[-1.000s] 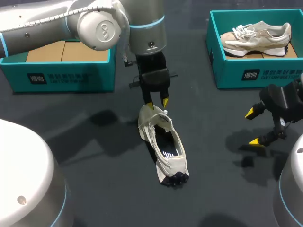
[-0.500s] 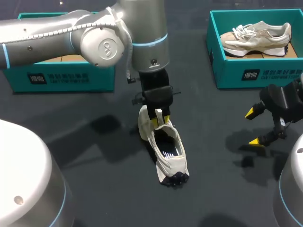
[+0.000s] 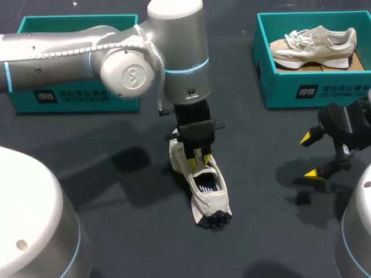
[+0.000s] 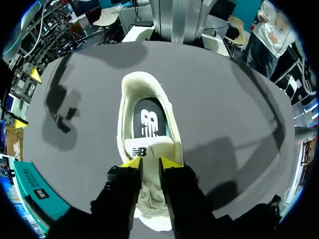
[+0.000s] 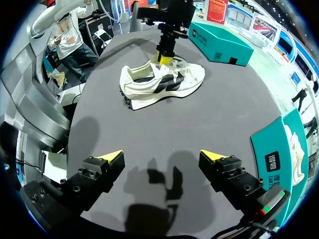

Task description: Take the shoe out of the shoebox, open the shoe tongue, remove and reinsert the insole, then place the shoe into the shoebox

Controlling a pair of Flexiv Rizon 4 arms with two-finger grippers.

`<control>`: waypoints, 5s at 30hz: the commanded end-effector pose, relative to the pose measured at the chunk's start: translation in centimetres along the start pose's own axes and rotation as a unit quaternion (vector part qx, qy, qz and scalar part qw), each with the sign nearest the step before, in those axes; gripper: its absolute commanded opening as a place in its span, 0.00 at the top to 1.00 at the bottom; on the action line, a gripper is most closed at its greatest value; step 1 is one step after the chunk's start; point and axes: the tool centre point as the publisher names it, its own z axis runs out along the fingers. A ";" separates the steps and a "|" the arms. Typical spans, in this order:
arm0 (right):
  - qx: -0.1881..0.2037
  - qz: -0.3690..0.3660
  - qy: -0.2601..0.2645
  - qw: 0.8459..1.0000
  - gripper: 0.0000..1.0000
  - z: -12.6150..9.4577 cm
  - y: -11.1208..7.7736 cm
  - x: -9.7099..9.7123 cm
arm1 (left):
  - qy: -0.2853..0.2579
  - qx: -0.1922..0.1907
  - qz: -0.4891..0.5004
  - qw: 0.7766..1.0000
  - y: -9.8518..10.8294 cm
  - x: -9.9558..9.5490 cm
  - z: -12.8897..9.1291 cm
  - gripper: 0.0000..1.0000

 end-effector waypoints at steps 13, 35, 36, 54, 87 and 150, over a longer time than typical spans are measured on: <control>0.001 0.000 -0.002 1.000 0.00 0.1 0.0 0.1 | 0.005 0.003 -0.009 1.000 -0.7 -0.2 2.9 0.79; 0.001 0.000 -0.002 1.000 0.00 0.1 0.0 0.1 | -0.035 0.025 -0.160 0.986 -5.0 -0.1 -6.5 0.00; 0.001 0.000 -0.002 1.000 0.00 0.1 0.0 0.1 | -0.035 0.025 -0.160 0.986 -5.0 -0.1 -6.5 0.00; 0.001 0.000 -0.002 1.000 0.00 0.1 0.0 0.1 | -0.160 -0.237 -0.531 0.798 -8.0 1.1 -5.2 0.00; 0.001 0.000 -0.002 1.000 0.00 0.1 0.0 0.1 | -0.117 -0.169 -0.692 0.692 -8.7 0.6 -1.5 0.00; 0.001 0.000 -0.002 1.000 0.00 0.1 0.0 0.1 | -0.063 -0.122 -0.725 0.675 -10.5 -0.3 9.3 0.55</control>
